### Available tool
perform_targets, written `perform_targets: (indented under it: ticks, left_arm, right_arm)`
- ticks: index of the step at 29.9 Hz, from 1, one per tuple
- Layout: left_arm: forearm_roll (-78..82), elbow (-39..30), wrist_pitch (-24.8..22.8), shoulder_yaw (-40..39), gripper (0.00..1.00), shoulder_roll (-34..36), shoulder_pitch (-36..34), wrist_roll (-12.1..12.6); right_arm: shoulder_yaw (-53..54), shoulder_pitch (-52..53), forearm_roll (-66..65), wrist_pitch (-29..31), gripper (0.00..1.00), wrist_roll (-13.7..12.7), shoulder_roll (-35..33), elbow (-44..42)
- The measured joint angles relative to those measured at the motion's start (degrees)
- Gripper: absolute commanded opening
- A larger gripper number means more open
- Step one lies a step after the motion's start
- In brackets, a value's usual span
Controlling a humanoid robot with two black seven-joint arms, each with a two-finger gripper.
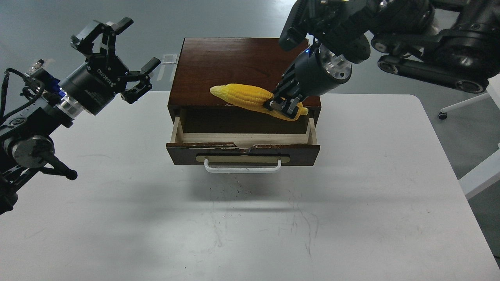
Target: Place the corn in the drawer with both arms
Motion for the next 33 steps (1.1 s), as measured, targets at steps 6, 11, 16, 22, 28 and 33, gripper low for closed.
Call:
perform_targets:
  ticks: [6,11,16,22,28,33]
  left_arm:
    - [0.0,-0.1,0.0,-0.5,0.99,0.1,0.0,0.0]
    - [0.0,-0.1,0.0,-0.5,0.99,0.2,0.0,0.0]
    - [0.0,-0.1,0.0,-0.6,0.99,0.2,0.0,0.0]
    - [0.0,-0.1,0.0,-0.6,0.99,0.3,0.0,0.0]
    - [0.0,-0.1,0.0,-0.6,0.99,0.3,0.0,0.0]
    - [0.0,-0.1,-0.2,-1.1,0.99,0.2,0.0,0.0]
  right_arm:
    - [-3.0,-1.3,0.0,-0.6,0.1,0.0,7.7,-5.0]
    - [-3.4,-3.0,0.0,-0.7,0.23,0.0,11.5,-7.5]
    - [-3.5,-4.2,0.0,-0.7,0.41,0.0,12.8,-8.8]
    - [-3.6,-4.3,0.0,-0.7,0.67,0.0,12.9,-8.9]
    - [-3.5,-4.3,0.0,-0.8,0.77,0.0,12.7,-8.6]
    - [-3.2,-2.7,1.9,-0.8,0.85,0.0,11.4,-8.3]
